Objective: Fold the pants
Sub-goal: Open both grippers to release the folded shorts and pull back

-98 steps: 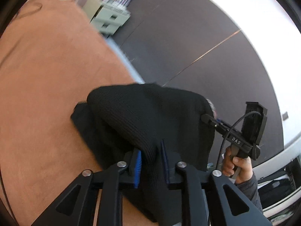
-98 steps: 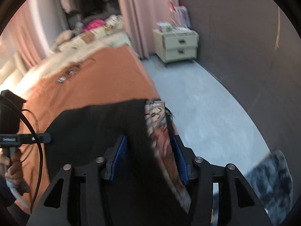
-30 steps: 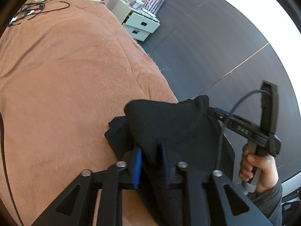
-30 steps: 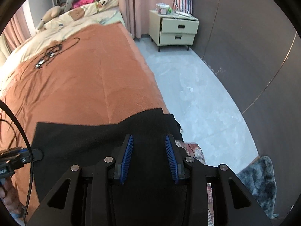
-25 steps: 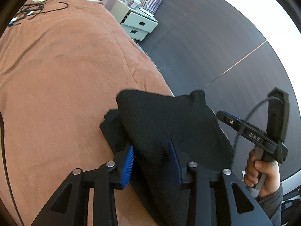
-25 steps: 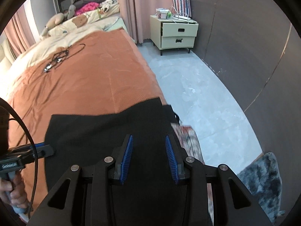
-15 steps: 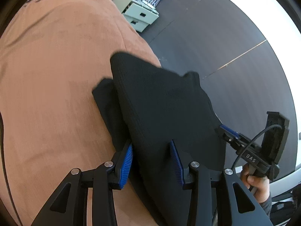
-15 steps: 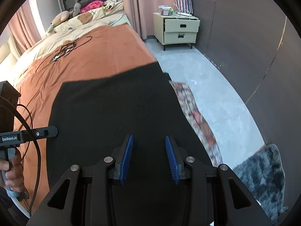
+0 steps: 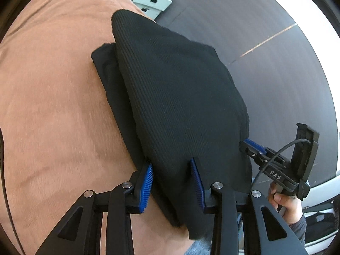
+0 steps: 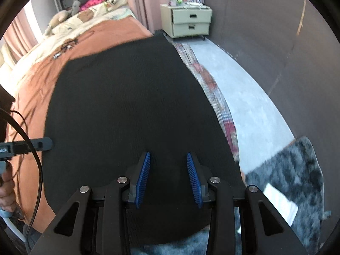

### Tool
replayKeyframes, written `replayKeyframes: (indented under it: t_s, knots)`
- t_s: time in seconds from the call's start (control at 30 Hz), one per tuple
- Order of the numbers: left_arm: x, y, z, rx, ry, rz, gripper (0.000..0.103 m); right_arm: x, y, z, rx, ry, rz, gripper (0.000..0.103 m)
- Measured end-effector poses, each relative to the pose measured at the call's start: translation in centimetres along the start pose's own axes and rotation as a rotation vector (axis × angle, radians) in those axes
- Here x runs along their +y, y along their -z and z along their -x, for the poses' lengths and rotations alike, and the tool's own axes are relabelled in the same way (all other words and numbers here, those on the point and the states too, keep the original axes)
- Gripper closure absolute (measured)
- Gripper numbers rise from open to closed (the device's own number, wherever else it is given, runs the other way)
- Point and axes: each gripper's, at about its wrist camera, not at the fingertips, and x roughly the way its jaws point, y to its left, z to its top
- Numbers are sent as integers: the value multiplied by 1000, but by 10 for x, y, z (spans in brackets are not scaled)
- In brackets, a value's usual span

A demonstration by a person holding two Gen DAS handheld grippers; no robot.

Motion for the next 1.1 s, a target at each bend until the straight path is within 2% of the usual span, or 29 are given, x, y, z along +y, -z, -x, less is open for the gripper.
replayKeyframes:
  t_s: [0.23,0.27,0.3,0.37,0.4,0.47,0.53,0.6,0.67,0.8,1.1]
  knots:
    - [-16,16,22,-22,-40,-49,65,3,5,40,-32,-12,-59,69]
    - [-17,17,28,-29,-44,-52,64,7,5,49,-40,-8,-62,62]
    - [-18,14,30,-33,-44,-53,60,9,6,54,-50,-3,-63,47]
    - [-22,16,43,-52,-52,-64,50,17,12,71,-84,15,-69,27]
    - [-24,17,48,-64,-58,-72,44,21,14,80,-100,16,-71,22]
    - [-28,22,64,-93,-65,-89,35,29,17,97,-123,14,-82,20]
    - [-30,25,77,-117,-71,-100,20,37,23,112,-142,24,-86,15]
    - [-33,30,96,-158,-90,-115,12,48,35,126,-156,33,-92,5]
    - [-33,36,116,-195,-102,-144,7,59,45,140,-172,31,-104,0]
    - [-43,55,149,-248,-112,-199,0,83,65,166,-210,59,-93,0]
    - [-43,88,226,-359,-148,-245,0,122,103,206,-292,66,-74,0]
